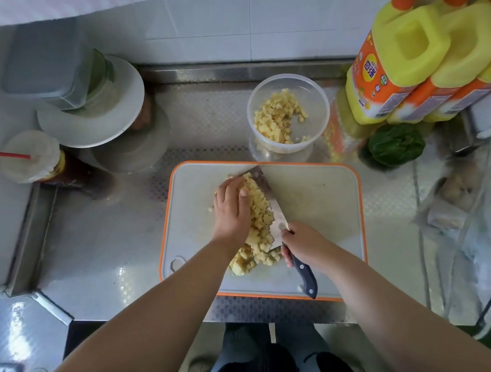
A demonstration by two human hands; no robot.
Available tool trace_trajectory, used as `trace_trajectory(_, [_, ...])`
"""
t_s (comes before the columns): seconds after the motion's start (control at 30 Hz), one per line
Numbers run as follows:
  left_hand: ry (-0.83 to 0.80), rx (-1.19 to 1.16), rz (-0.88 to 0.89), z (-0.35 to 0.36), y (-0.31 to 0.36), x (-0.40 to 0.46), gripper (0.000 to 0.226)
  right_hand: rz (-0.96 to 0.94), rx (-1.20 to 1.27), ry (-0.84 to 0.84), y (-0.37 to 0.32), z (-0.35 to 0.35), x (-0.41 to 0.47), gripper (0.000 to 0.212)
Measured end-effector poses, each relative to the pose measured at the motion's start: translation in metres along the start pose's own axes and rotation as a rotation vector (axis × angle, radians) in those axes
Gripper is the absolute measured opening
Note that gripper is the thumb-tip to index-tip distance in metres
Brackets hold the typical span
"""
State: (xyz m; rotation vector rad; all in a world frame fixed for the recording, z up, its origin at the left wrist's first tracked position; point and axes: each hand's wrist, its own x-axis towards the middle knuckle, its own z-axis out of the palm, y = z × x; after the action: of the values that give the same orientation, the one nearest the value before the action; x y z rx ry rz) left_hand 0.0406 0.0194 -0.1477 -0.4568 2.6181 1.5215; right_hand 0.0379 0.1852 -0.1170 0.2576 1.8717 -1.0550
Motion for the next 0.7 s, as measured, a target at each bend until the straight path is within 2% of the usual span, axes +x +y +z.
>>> trace_trajectory(0.1, [0.046, -0.010, 0.002, -0.007, 0.002, 0.001, 0.047, -0.003, 0.142, -0.063, -0.001, -0.012, -0.006, 0.020])
trace_trajectory(0.23, [0.109, -0.073, -0.083, -0.018, 0.005, 0.000, 0.024, -0.014, 0.157, -0.067, 0.005, -0.029, -0.014, 0.023])
trace_trajectory(0.7, [0.162, 0.075, 0.025, -0.032, 0.016, 0.003, 0.019, -0.017, 0.196, -0.093, 0.030, -0.084, -0.048, 0.023])
